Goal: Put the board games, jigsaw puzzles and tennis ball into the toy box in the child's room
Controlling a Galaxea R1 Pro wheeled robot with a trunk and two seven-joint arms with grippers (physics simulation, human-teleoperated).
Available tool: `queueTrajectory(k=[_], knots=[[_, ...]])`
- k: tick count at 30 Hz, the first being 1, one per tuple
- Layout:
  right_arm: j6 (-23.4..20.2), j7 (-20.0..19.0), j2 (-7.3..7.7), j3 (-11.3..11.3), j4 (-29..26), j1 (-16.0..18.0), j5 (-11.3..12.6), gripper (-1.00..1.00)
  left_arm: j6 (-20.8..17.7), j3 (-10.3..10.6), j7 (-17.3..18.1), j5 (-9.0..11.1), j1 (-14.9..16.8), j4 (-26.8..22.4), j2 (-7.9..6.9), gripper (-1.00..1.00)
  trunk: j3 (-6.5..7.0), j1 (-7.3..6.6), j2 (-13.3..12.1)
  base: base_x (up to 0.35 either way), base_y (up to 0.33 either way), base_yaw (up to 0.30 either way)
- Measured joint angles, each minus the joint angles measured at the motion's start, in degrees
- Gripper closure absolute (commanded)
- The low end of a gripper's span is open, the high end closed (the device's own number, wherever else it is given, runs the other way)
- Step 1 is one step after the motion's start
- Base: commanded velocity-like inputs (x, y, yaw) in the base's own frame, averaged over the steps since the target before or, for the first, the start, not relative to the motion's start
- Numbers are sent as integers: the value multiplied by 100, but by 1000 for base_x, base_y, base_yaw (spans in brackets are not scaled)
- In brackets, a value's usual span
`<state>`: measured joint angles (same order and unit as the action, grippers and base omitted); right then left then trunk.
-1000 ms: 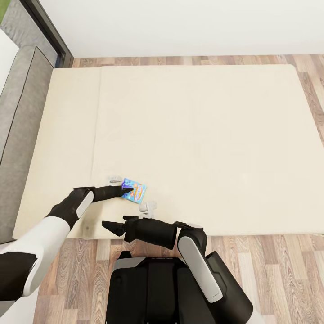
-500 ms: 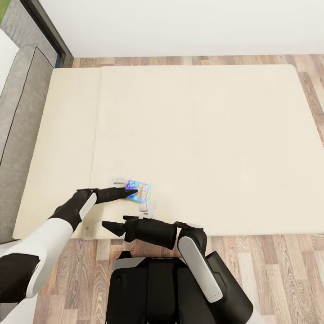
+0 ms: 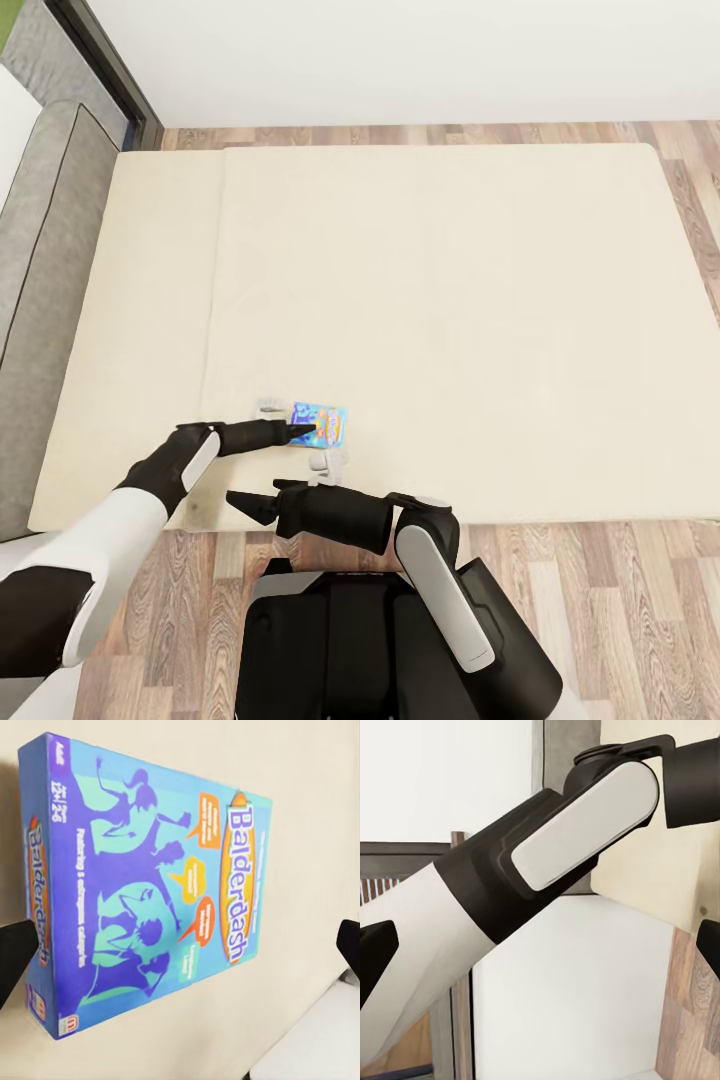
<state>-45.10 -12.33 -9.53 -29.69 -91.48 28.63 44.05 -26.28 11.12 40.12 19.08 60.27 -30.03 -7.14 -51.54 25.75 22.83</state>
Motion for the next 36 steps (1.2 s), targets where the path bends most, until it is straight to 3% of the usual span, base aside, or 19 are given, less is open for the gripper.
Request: queueTrajectory(k=[6, 36], knots=[[0, 0, 6, 1, 0, 0, -1, -100, 1, 0, 9, -3, -25, -8, 65, -100, 0, 0, 0, 0, 0, 0], [-12, -9, 26, 2, -1, 0, -2, -100, 7, 19, 0, -10, -27, -76, 50, -100, 0, 0, 0, 0, -29, 0]])
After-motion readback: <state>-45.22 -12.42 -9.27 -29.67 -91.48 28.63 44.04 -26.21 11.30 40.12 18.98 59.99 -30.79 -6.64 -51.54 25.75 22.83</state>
